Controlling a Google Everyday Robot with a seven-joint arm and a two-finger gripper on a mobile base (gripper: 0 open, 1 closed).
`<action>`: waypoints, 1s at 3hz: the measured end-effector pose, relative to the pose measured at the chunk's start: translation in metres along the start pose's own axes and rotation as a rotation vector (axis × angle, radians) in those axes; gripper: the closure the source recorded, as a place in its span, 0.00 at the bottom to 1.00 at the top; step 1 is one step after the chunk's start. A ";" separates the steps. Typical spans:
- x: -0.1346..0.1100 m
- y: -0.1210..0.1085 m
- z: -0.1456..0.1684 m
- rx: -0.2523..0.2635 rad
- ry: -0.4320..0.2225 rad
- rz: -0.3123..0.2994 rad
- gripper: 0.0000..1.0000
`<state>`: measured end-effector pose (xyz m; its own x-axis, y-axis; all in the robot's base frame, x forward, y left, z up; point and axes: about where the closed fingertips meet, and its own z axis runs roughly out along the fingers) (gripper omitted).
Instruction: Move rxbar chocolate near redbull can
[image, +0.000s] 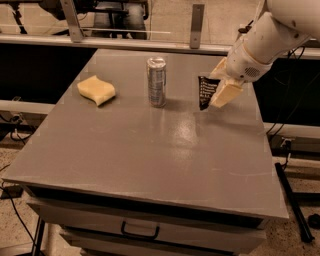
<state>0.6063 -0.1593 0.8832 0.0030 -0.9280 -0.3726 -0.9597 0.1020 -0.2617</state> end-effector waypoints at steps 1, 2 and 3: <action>-0.007 -0.015 0.032 -0.040 -0.092 0.041 1.00; -0.013 -0.022 0.058 -0.071 -0.151 0.099 0.84; -0.019 -0.019 0.075 -0.105 -0.216 0.148 0.60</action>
Offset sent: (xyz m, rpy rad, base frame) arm 0.0557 0.0449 -0.0611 0.2672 0.1380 -0.0686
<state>0.6454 -0.1164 0.8289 -0.0898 -0.8066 -0.5842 -0.9780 0.1823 -0.1014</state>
